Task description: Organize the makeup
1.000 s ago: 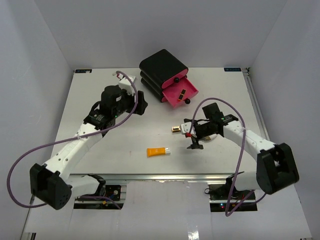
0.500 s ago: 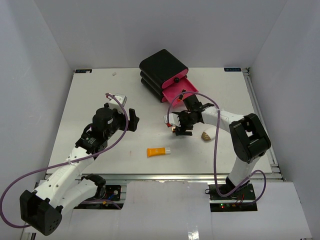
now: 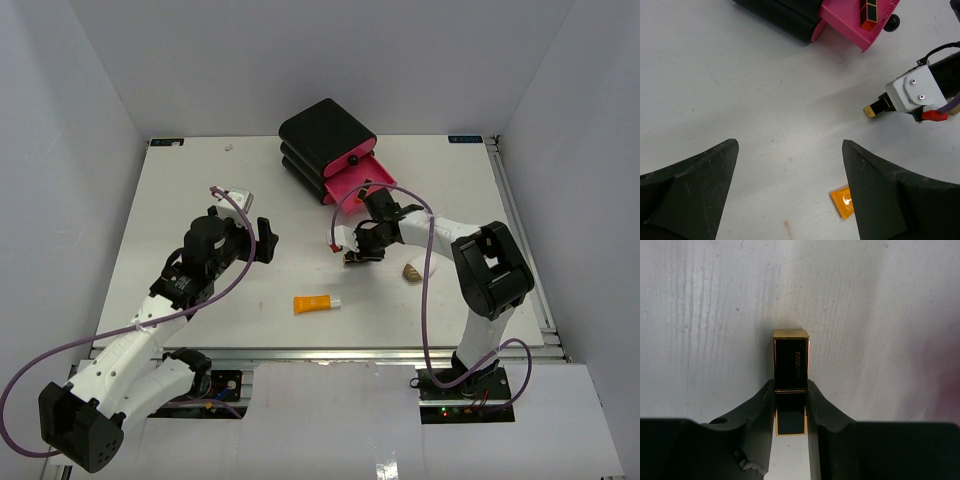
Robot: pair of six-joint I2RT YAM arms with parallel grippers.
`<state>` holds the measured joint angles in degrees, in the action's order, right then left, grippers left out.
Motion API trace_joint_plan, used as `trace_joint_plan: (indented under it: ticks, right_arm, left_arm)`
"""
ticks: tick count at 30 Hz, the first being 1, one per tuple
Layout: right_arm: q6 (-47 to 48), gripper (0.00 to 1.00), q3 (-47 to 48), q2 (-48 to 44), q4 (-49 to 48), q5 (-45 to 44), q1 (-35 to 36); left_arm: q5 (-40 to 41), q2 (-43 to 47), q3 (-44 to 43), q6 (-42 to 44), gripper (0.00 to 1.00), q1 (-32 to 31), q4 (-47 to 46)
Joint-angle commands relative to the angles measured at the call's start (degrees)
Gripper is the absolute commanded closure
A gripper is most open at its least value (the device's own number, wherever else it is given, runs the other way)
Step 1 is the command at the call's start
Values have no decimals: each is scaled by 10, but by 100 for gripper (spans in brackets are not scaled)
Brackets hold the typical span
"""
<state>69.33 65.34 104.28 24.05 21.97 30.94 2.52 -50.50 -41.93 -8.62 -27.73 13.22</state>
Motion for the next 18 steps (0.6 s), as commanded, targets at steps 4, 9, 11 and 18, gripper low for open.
trace_joint_plan:
  ticks: [4,9,11,18]
  right_arm:
    - [65,83,1,-99,28,-16,4]
    - [119,84,61,-137,40,-91,4]
    - [133,84,87,-130,37,-126,2]
    - [181,84,207,-45,7,-191,-4]
  left_arm:
    - [-3,21,3,-2,5,0,-14]
    - [-3,20,4,-2,5,0,-16]
    - [-3,20,4,-1,5,0,-16]
    - [4,14,7,1,5,1,-19]
